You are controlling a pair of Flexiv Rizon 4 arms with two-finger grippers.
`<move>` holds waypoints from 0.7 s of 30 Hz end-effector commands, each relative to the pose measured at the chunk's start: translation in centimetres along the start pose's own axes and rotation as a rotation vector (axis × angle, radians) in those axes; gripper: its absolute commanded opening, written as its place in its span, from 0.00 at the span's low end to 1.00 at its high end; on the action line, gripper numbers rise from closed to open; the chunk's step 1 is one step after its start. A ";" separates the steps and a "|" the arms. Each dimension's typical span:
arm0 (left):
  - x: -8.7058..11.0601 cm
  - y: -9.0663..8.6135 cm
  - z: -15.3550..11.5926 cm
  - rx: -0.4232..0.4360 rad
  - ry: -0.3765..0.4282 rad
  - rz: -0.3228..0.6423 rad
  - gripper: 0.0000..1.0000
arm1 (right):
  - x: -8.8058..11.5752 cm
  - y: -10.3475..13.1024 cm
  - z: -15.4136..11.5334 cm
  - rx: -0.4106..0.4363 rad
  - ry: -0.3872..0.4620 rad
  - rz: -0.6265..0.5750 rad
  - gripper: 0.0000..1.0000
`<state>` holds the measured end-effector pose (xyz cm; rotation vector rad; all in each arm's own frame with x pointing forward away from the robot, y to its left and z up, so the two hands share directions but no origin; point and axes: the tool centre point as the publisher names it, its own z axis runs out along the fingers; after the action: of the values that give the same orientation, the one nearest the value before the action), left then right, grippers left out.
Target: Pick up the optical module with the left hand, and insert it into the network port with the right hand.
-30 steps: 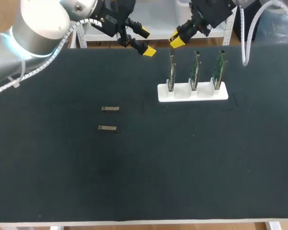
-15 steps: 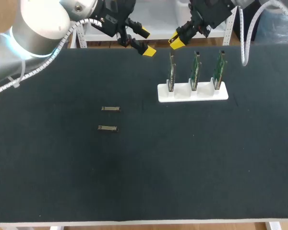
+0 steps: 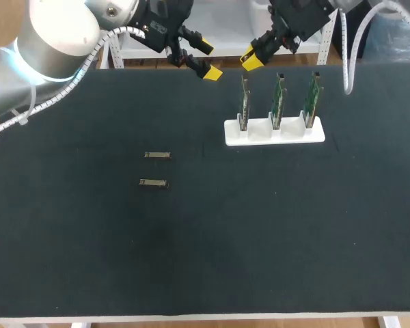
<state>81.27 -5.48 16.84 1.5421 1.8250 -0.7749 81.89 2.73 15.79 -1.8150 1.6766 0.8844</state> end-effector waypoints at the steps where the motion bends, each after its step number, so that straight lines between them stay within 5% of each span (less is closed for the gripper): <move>1: 0.0 -0.1 0.0 -0.002 0.002 0.000 1.00 | 0.1 0.1 0.1 0.000 0.002 0.000 0.00; 19: 0.0 -0.1 0.0 -0.002 0.002 0.000 1.00 | 0.1 0.1 0.1 -0.002 0.005 0.001 0.00; 20: 0.0 -0.1 0.0 -0.002 0.002 0.000 1.00 | 0.1 0.1 0.1 -0.002 0.007 0.001 0.25; 21: 0.0 -0.1 0.0 -0.002 0.002 0.000 1.00 | 0.1 0.1 0.1 -0.001 0.007 0.003 0.39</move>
<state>81.27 -5.48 16.84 1.5421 1.8250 -0.7749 81.80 2.73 15.71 -1.8208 1.6820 0.8827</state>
